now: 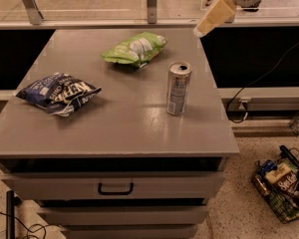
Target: Pick green rice chip bag
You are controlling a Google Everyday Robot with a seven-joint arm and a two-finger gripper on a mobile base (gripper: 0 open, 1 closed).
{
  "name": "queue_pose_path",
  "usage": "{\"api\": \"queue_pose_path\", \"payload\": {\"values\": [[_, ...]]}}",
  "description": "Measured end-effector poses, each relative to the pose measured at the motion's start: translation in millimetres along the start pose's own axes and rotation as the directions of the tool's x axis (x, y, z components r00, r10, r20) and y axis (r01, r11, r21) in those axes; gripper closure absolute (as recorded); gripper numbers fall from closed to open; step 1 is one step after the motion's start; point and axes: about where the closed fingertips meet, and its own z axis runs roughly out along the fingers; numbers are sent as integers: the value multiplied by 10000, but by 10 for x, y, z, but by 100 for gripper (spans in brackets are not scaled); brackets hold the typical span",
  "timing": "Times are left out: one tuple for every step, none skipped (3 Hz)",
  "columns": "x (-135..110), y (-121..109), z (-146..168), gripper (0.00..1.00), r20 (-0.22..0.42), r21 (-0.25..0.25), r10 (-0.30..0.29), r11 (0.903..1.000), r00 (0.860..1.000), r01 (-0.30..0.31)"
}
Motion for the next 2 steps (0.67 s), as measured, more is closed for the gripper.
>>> {"api": "queue_pose_path", "payload": {"values": [[-6,137,371,0,-1,537,230,9983,9997,-230],[-93,226,673,0,403,860,488,9949,9980,-521]]}}
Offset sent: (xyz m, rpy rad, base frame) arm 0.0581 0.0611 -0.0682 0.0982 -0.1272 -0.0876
